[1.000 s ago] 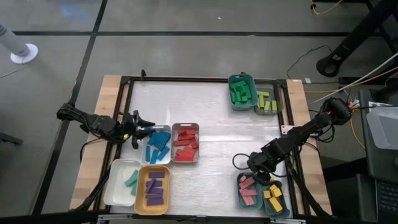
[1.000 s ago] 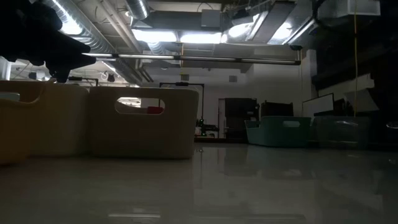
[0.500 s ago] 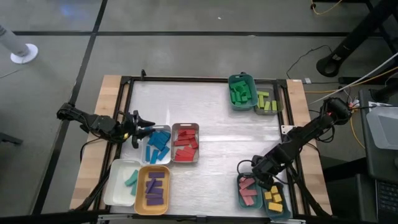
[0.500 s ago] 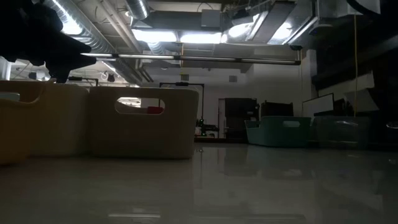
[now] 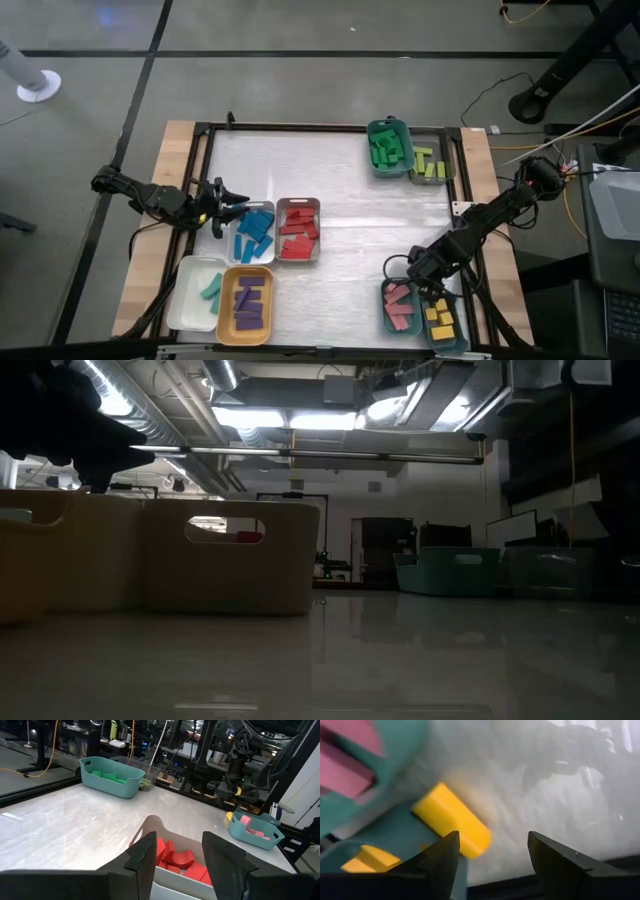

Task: Sort blocks
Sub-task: Put the yellow block into the dark blue bin

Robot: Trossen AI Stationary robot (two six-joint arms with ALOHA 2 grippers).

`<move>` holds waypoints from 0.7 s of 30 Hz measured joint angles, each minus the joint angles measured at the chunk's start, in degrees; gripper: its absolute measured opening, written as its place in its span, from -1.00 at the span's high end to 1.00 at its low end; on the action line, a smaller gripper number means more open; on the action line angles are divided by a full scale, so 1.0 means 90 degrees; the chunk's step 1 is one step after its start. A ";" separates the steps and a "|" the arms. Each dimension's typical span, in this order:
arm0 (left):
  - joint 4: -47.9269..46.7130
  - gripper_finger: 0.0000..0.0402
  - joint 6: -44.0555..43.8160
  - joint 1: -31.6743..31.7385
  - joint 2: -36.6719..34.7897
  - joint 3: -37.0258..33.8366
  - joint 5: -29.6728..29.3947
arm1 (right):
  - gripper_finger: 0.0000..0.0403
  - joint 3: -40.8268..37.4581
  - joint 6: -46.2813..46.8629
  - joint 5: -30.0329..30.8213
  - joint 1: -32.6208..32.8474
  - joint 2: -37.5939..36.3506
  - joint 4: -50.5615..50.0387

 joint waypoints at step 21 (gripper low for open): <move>0.0005 0.26 -0.0036 0.0000 0.0000 0.0000 -0.0004 | -0.17 0.0003 -0.0523 -0.0248 -0.0010 0.0383 0.0568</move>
